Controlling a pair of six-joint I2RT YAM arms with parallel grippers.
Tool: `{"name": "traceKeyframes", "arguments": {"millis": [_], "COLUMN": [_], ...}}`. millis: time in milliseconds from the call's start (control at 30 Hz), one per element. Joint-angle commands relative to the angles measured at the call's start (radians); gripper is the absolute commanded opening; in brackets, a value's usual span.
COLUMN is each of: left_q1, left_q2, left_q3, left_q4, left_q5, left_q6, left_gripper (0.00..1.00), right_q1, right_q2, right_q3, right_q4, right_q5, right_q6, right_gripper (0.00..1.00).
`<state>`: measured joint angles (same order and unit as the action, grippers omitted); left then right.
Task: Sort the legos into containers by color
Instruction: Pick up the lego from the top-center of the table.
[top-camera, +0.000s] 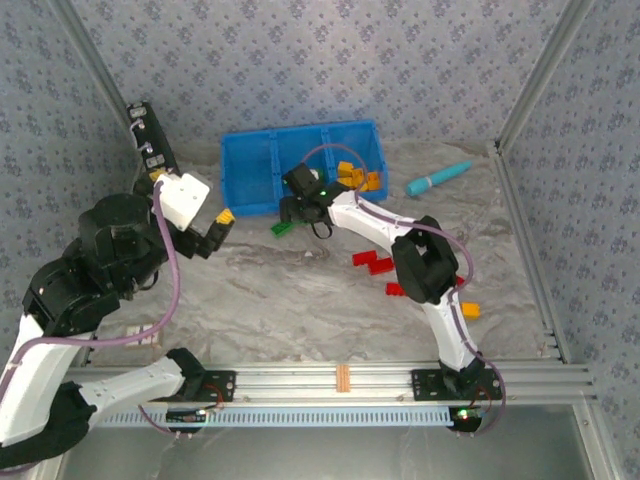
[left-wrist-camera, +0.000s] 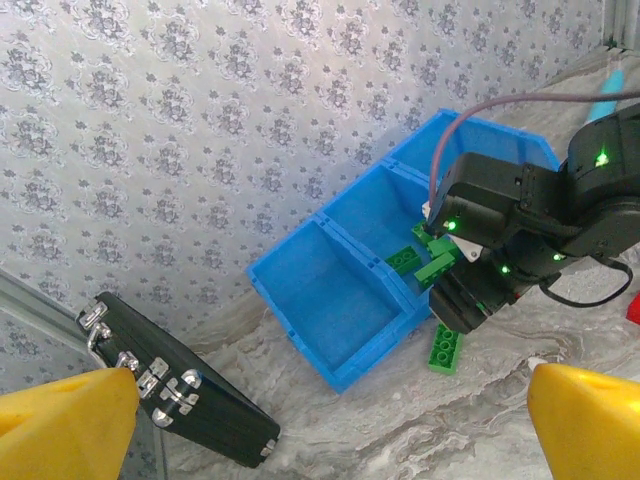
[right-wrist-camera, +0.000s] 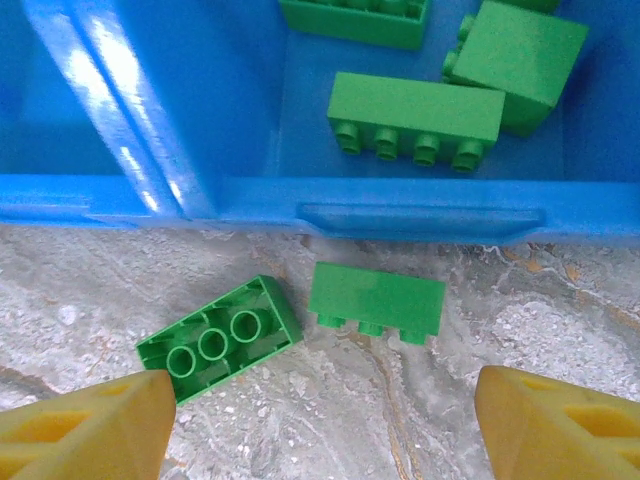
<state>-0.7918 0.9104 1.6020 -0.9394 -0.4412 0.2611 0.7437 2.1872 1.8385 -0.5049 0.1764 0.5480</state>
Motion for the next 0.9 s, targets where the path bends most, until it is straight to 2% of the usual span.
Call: {"name": "traceKeyframes", "arguments": {"millis": [0, 433, 733, 867], "left_q1": [-0.002, -0.003, -0.006, -0.005], "left_q2": [-0.013, -0.003, 0.013, 0.016], "left_q3": [0.027, 0.043, 0.042, 0.047], "left_q4": [0.008, -0.007, -0.001, -0.002], "left_q5": [0.005, -0.016, -0.015, -0.016], "left_q6": [0.002, 0.010, 0.013, 0.012], "left_gripper": [1.00, 1.00, 1.00, 1.00], "right_q1": [-0.007, -0.029, -0.043, -0.043], "right_q2": [0.055, 0.184, 0.207, 0.203], "right_q3": [0.056, 0.156, 0.176, 0.163], "right_q4": [-0.033, -0.076, -0.116, -0.124], "right_q5": [0.029, 0.054, 0.074, 0.081], "right_q6": [0.052, 0.070, 0.057, 0.049], "right_gripper": [0.80, 0.78, 0.64, 0.62]}}
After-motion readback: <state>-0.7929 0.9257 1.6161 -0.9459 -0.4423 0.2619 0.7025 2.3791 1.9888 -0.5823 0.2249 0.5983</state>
